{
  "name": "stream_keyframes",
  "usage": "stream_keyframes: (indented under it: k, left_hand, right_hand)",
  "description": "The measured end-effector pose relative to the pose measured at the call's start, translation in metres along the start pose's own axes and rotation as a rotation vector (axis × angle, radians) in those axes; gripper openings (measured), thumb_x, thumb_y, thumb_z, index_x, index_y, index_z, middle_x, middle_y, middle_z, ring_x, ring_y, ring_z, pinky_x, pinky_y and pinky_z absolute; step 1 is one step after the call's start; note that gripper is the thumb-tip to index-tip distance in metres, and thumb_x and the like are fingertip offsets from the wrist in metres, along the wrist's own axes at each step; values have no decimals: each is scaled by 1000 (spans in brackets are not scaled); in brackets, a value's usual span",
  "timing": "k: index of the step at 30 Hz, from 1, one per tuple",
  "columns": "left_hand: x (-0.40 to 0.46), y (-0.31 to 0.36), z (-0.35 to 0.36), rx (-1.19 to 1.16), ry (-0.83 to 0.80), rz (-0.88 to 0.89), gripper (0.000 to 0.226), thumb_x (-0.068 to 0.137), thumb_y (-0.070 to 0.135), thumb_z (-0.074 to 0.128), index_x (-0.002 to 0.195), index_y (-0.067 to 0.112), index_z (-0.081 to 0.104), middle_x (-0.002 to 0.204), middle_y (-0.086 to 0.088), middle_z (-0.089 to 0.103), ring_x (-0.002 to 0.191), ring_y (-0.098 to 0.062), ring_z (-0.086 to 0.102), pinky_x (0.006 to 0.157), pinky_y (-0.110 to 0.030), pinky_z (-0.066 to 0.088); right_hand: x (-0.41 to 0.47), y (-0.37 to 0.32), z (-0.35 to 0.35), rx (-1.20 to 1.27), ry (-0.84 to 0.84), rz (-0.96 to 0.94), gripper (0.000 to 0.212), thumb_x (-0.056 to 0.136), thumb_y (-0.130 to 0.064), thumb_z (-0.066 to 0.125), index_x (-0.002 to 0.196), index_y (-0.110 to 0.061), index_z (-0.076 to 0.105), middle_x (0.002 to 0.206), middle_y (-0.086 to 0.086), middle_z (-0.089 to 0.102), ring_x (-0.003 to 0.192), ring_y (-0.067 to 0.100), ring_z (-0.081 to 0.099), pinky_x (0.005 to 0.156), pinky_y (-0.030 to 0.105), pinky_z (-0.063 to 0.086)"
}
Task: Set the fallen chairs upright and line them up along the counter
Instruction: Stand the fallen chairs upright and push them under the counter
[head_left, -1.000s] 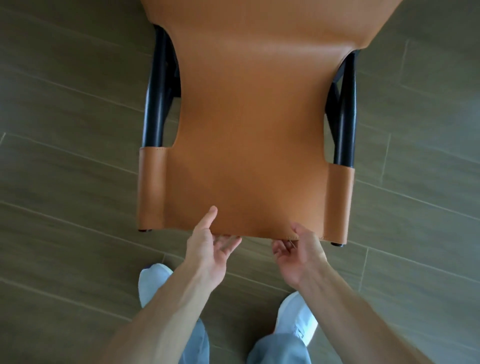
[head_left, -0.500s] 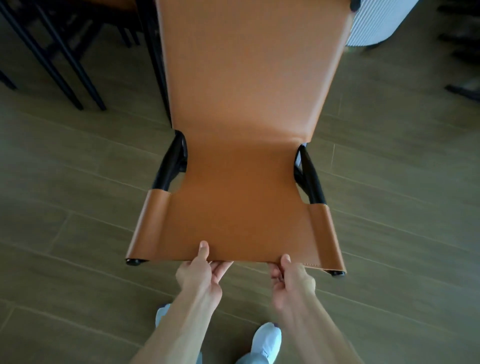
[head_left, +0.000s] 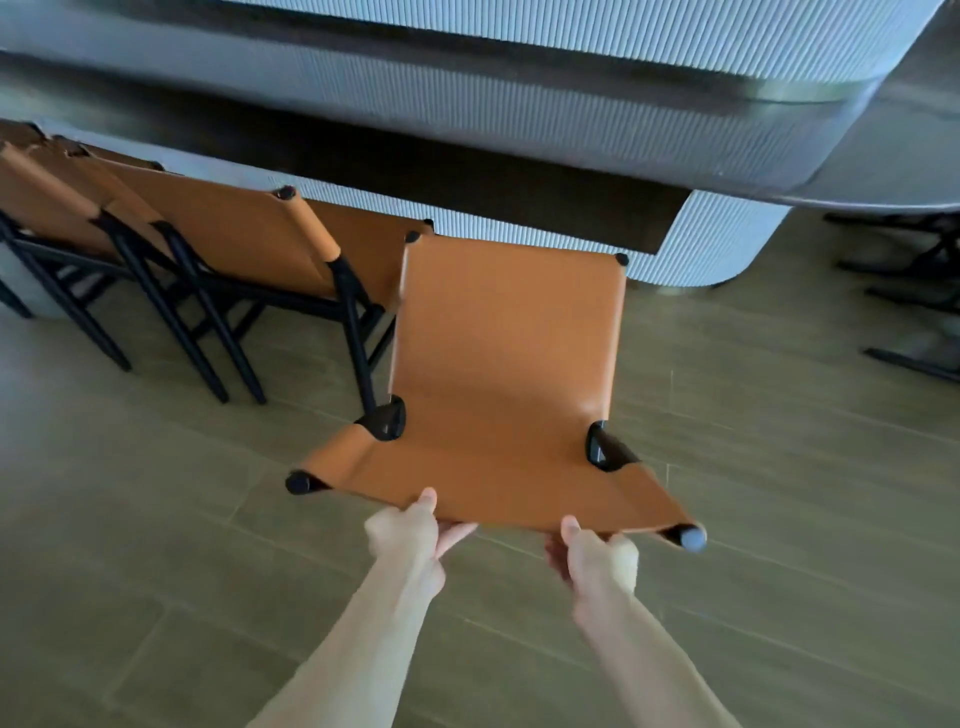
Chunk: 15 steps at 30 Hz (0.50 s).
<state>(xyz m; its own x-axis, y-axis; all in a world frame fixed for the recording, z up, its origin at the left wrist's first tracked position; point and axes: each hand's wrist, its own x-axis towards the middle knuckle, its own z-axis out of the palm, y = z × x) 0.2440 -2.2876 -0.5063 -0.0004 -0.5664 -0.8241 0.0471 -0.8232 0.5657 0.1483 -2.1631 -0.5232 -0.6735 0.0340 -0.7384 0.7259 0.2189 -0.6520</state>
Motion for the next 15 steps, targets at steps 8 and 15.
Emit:
stream_keyframes:
  k: [8,15]
  left_hand:
    - [37,101,139,55,-77,176,20,98,4,61,118,3,58,100,-21,68,54,-37,72,50,-42,62]
    - [91,159,241,210,-103,285,18,102,9,54,119,7,49,95,-19,59,49,-36,71,47,-43,60]
  right_hand:
    - [57,-141,91,-60,39,-256,13,98,-16,61,108,-9,57,94,11,72,64,20,68,58,33,58]
    - [113,-229,157,-148,67,-277,18,102,-21,55,112,-8,49,117,12,64,47,24,70,64,35,63]
